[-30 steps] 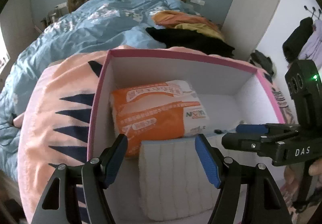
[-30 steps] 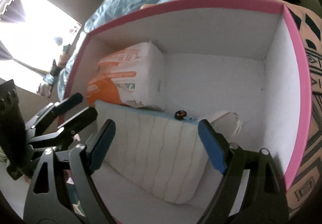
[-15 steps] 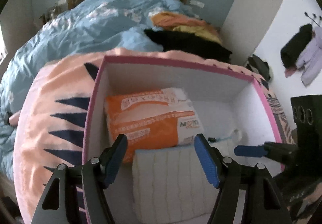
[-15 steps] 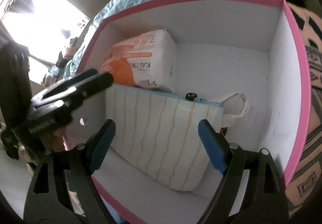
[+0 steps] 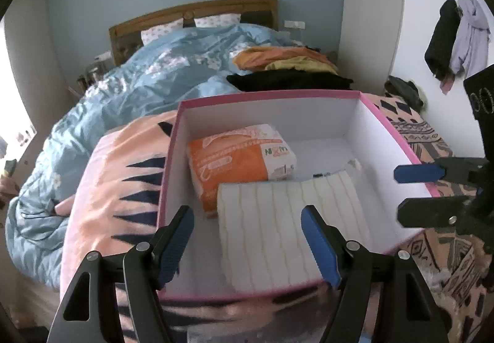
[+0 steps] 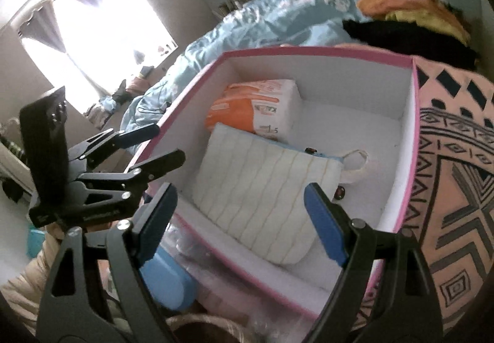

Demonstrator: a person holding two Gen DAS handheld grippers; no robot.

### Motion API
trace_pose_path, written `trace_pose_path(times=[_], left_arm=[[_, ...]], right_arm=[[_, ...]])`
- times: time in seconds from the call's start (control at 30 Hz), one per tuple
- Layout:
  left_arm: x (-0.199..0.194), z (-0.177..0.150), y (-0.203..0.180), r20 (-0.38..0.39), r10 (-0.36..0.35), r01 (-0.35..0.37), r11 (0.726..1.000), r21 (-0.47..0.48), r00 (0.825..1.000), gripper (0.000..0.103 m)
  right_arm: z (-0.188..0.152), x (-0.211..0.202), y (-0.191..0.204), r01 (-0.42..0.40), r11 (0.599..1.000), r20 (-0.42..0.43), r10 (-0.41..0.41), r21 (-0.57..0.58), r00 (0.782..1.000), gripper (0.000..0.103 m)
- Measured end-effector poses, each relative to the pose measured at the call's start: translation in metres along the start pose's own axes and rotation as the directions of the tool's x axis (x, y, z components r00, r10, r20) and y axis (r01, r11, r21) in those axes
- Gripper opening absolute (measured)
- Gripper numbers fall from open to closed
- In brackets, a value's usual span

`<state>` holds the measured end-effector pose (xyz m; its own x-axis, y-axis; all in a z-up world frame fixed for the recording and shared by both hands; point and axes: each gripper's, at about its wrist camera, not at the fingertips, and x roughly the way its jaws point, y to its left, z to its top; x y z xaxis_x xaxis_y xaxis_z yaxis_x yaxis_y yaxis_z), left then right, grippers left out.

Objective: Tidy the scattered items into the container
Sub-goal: 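Withdraw the right tool from the box toward the plaid headband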

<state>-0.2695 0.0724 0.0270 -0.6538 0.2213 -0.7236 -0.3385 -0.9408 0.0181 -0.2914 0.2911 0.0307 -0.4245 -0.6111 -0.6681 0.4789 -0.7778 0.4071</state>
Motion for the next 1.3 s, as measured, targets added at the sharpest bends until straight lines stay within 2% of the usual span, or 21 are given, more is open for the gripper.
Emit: trace_pose_path(times=[0.17,0.3,0.47,0.57,0.63,0.83,0.97,1.1,1.2,1.3], left_arm=[[-0.026,-0.016,-0.002,0.021,-0.022,0.022,1.0,-0.015,1.0,0.074],[-0.046,-0.026,-0.008,0.05,-0.032,0.034,0.999,-0.029,0.998,0.082],[-0.063,-0.041,-0.019,0.062,-0.035,0.036,0.999,-0.029,0.997,0.082],[-0.07,-0.053,-0.026,0.057,-0.037,0.038,0.999,-0.02,0.998,0.082],[-0.074,-0.06,-0.029,0.047,-0.069,0.07,0.997,-0.017,0.996,0.082],[-0.087,-0.081,-0.029,0.044,-0.088,0.09,0.994,-0.053,0.995,0.083],[-0.089,-0.096,-0.028,0.017,-0.155,0.156,0.983,-0.096,0.988,0.083],[-0.092,-0.111,-0.033,0.019,-0.139,0.14,0.985,-0.101,0.99,0.083],[-0.092,-0.123,-0.036,0.003,-0.156,0.155,0.981,-0.116,0.988,0.083],[-0.093,-0.135,-0.041,-0.006,-0.154,0.152,0.982,-0.115,0.988,0.083]], right_arm=[[-0.019,-0.015,0.01,-0.011,0.999,0.037,0.013,-0.048,0.999,0.085],[-0.036,-0.027,0.018,-0.006,0.997,0.07,0.011,-0.071,0.997,0.085],[-0.054,-0.042,0.026,0.005,0.996,0.103,0.003,-0.084,0.995,0.085],[-0.068,-0.055,0.034,0.003,0.996,0.132,0.009,-0.095,0.991,0.085],[-0.077,-0.06,0.037,-0.015,0.995,0.137,0.028,-0.096,0.99,0.085],[-0.106,-0.075,0.05,-0.021,0.994,0.164,0.04,-0.112,0.986,0.085],[-0.125,-0.08,0.059,-0.023,0.993,0.176,0.044,-0.117,0.983,0.085],[-0.139,-0.079,0.065,0.017,0.993,0.185,0.005,-0.118,0.983,0.085],[-0.151,-0.079,0.067,0.001,0.994,0.191,0.02,-0.109,0.981,0.085],[-0.16,-0.077,0.07,0.021,0.994,0.187,0.0,-0.11,0.982,0.085]])
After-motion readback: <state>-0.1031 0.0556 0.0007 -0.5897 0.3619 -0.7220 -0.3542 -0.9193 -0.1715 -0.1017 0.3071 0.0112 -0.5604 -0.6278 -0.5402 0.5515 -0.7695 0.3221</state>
